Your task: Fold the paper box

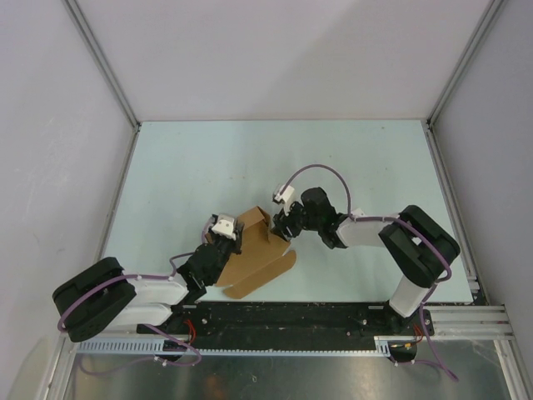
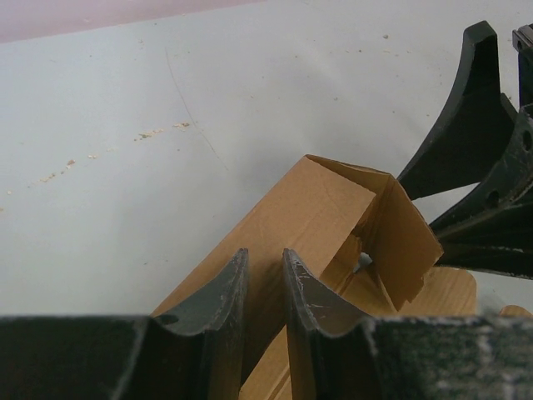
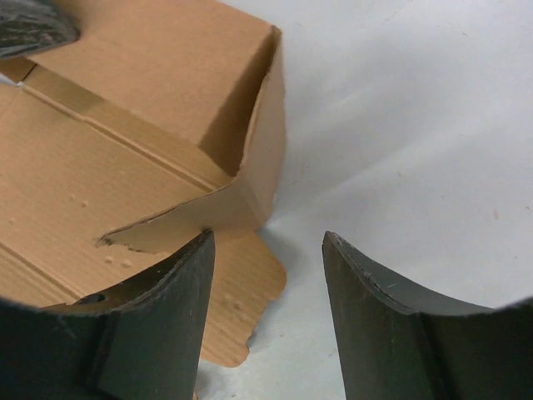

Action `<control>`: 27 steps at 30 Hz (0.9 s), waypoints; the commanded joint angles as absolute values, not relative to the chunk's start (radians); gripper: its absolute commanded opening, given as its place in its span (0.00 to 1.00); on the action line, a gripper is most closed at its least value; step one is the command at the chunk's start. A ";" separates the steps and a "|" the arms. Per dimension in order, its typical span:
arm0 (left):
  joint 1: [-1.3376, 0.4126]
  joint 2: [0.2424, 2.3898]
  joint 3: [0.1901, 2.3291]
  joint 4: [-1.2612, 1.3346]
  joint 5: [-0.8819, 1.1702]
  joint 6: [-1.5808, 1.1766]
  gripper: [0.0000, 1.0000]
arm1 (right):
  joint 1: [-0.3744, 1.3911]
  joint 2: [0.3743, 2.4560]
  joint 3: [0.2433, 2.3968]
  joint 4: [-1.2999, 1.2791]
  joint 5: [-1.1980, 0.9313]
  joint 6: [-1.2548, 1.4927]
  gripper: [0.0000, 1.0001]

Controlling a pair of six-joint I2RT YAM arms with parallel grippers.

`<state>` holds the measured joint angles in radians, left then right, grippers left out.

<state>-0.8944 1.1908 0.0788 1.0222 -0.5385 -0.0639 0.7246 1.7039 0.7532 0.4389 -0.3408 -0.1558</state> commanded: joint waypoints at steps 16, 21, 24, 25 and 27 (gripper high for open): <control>-0.888 1.187 0.092 1.028 -0.534 -0.075 0.28 | 0.750 1.746 0.784 0.577 -0.479 -0.222 0.61; -0.888 1.181 0.091 1.028 -0.532 -0.075 0.28 | 0.752 1.753 0.782 0.613 -0.486 -0.236 0.63; -0.887 1.178 0.091 1.028 -0.534 -0.075 0.28 | 0.752 1.763 0.784 0.629 -0.485 -0.245 0.64; -0.887 1.180 0.091 1.028 -0.532 -0.077 0.28 | 0.752 1.764 0.785 0.629 -0.480 -0.248 0.65; -0.887 1.172 0.089 1.028 -0.528 -0.078 0.28 | 0.752 1.773 0.793 0.629 -0.482 -0.252 0.66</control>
